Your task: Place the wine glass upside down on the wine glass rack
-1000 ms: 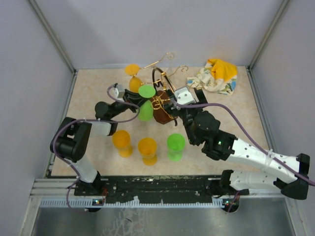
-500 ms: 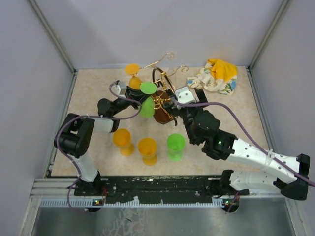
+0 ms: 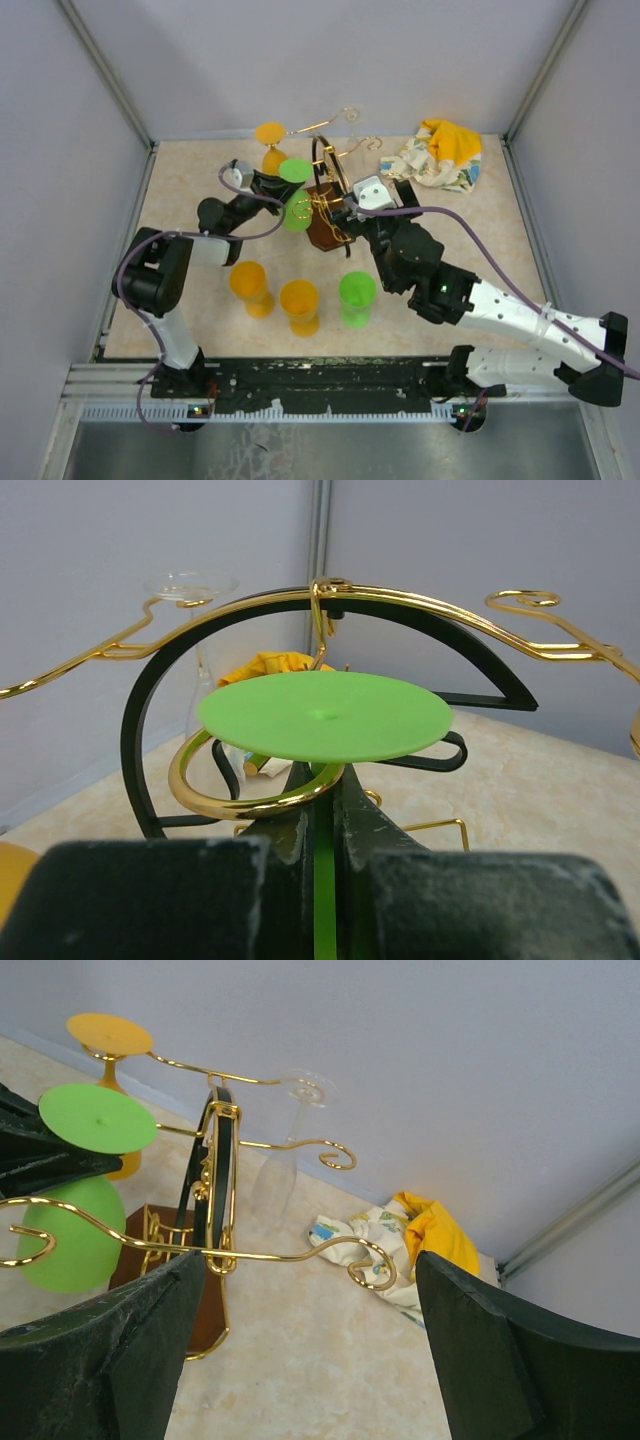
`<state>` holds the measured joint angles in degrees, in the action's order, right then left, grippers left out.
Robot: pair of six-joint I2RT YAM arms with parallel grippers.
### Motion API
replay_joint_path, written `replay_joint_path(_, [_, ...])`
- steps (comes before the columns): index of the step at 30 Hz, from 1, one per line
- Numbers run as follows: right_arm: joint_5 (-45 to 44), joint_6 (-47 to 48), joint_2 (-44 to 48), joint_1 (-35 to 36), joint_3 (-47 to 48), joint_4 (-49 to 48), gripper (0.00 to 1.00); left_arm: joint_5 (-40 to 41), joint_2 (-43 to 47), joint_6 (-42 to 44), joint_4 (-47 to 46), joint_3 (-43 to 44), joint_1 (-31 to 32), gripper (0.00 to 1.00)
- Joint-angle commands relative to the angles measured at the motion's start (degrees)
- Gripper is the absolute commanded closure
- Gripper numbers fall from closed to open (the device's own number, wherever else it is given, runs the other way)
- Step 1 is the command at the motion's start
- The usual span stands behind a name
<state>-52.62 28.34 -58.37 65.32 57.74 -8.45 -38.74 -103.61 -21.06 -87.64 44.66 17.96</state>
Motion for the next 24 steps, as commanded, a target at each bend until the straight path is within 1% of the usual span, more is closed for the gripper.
replay_joint_path(1, [0.3, -0.2, -0.4, -0.6, 0.8, -1.0, 0.14, 1.2, -3.3, -0.2, -14.9, 1.0, -1.9, 1.0])
replay_joint_path(11, [0.7, 0.1, -1.2, -1.2, 0.9, -0.7, 0.12, 3.0, -5.1, -0.2, -14.9, 2.3, -2.8, 1.0])
replay_joint_path(24, [1.2, -0.5, -2.3, -1.3, 1.3, 0.1, 0.12, 2.9, -0.2, 1.1, -15.0, -3.3, -5.2, 1.0])
